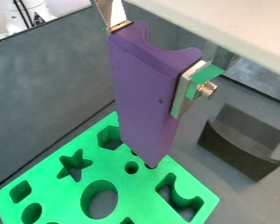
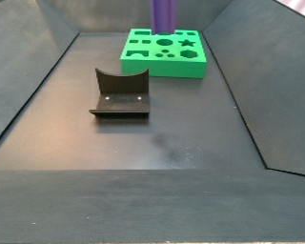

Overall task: Pick up the arch object. Move up. Move to above the board. Insert the arch object.
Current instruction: Insert the arch object.

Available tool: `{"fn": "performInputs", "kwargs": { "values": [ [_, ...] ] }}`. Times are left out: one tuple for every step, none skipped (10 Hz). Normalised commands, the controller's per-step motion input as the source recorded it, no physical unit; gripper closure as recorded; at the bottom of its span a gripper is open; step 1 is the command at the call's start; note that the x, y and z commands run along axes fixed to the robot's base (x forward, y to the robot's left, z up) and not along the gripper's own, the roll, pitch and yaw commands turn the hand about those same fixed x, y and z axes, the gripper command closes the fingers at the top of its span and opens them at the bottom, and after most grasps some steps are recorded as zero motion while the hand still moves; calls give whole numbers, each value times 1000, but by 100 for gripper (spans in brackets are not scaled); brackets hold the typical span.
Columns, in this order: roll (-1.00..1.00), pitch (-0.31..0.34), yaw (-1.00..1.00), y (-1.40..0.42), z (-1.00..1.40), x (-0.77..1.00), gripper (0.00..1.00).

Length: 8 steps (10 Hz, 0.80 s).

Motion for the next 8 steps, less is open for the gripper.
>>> {"fn": "performInputs", "kwargs": {
  "values": [
    [140, 0, -163, -331, -331, 631, 100],
    [43, 1, 0, 0, -91, 1000, 100],
    [43, 0, 0, 0, -106, 1000, 100],
    [56, 0, 0, 0, -114, 1000, 100],
    [109, -11, 0, 0, -34, 1000, 100],
    [140, -47, -11, 0, 0, 1000, 100],
    [110, -13, 0, 3, -66, 1000, 100],
    [0, 0, 0, 114, -363, 1000, 100]
  ]
}}
